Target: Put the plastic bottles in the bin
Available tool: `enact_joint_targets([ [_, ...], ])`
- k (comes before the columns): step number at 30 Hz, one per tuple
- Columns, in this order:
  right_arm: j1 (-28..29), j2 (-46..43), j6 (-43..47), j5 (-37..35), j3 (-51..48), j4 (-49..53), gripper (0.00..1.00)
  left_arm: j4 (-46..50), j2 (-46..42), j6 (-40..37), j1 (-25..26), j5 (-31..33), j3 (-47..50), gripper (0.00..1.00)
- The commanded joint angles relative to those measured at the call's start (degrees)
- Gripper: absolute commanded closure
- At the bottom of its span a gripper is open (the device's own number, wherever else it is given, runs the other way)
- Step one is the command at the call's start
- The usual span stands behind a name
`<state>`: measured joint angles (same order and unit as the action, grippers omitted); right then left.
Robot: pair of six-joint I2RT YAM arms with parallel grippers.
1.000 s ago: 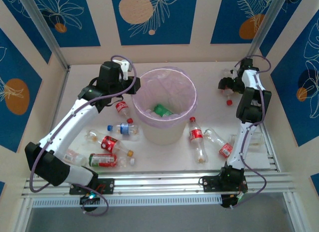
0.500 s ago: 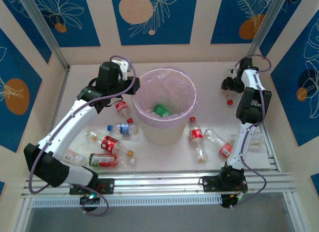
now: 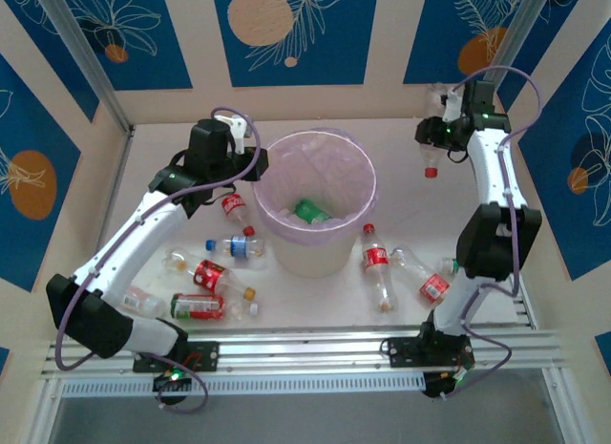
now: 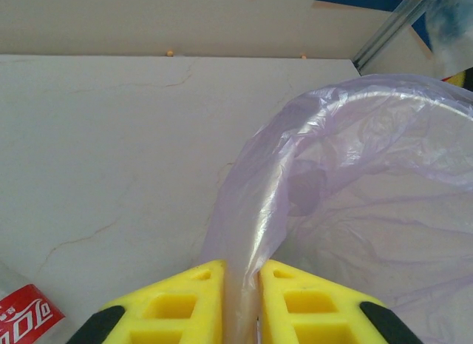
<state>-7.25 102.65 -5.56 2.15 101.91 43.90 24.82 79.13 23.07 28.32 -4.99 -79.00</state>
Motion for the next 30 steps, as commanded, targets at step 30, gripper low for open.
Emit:
enact_joint_targets([
  [30,40.45,-15.82,1.81,8.04,-2.23,3.50,0.51,-2.38,0.48,0.30,0.45,0.16,0.16,0.96],
])
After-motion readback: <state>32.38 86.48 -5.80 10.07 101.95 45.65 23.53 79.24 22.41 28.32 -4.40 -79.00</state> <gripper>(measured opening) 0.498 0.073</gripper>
